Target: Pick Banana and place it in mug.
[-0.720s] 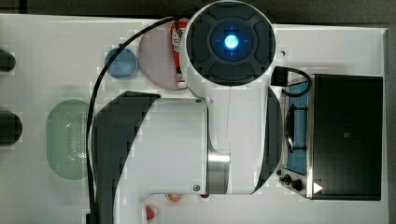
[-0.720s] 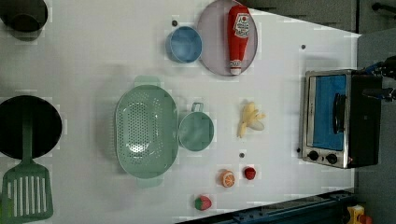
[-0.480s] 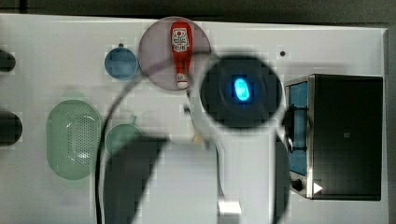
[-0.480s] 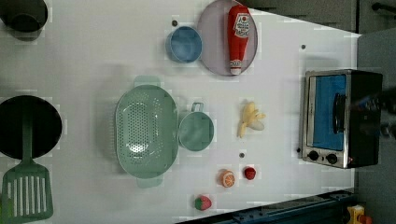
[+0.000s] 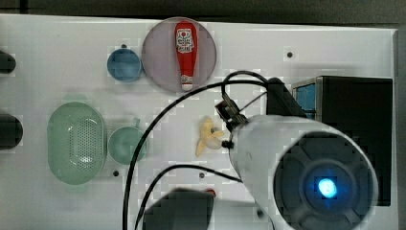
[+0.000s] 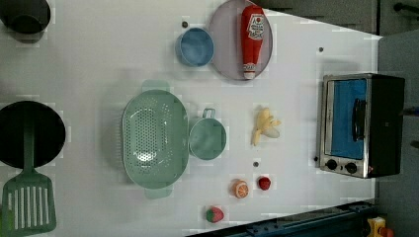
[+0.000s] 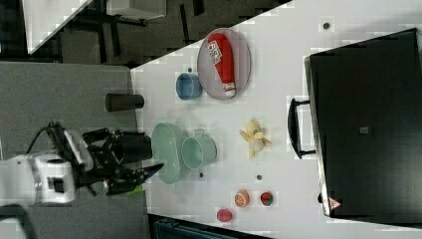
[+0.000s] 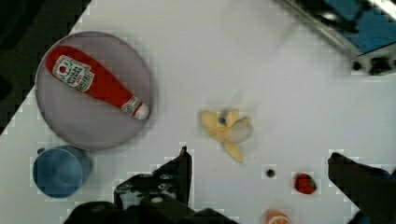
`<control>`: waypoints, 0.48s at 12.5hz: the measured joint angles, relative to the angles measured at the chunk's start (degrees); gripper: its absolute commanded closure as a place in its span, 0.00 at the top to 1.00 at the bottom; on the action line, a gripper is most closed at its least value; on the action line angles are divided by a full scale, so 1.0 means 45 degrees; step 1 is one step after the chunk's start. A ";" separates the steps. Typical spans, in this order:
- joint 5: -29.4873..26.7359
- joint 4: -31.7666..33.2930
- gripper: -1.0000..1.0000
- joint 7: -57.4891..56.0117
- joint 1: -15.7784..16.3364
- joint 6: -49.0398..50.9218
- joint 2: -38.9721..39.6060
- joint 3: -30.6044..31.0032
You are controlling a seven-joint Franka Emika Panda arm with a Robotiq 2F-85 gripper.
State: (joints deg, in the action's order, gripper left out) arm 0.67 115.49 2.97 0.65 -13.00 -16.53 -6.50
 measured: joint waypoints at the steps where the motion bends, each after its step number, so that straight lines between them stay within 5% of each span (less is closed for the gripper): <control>1: -0.0242 0.0199 1.00 -0.0211 0.0058 -0.0260 0.0326 0.0029; 6: 0.0083 0.1940 1.00 -0.3577 0.0114 -0.3489 0.2981 0.0481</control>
State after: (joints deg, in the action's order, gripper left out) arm 1.04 124.22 -13.12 1.16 -28.70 -3.12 -4.33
